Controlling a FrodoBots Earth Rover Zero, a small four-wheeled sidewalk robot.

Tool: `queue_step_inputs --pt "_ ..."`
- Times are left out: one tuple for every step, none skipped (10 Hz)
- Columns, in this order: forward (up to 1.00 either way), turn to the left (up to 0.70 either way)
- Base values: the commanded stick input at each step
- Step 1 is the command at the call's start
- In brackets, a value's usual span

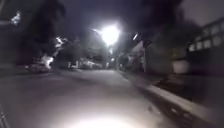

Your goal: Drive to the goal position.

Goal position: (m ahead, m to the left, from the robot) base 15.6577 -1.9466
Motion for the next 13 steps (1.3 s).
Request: queue_step_inputs --pt "0.70 -0.02" --pt "0.70 -0.34" --pt "0.70 -0.06" --pt "0.70 0.00" --pt "0.70 0.00" --pt "0.70 0.00" --pt "0.70 -0.03" --pt "0.70 -0.32" --pt "0.70 -0.12" --pt "0.70 -0.10" --pt "0.70 -0.35" --pt "0.70 -0.33" --pt "0.70 -0.06"
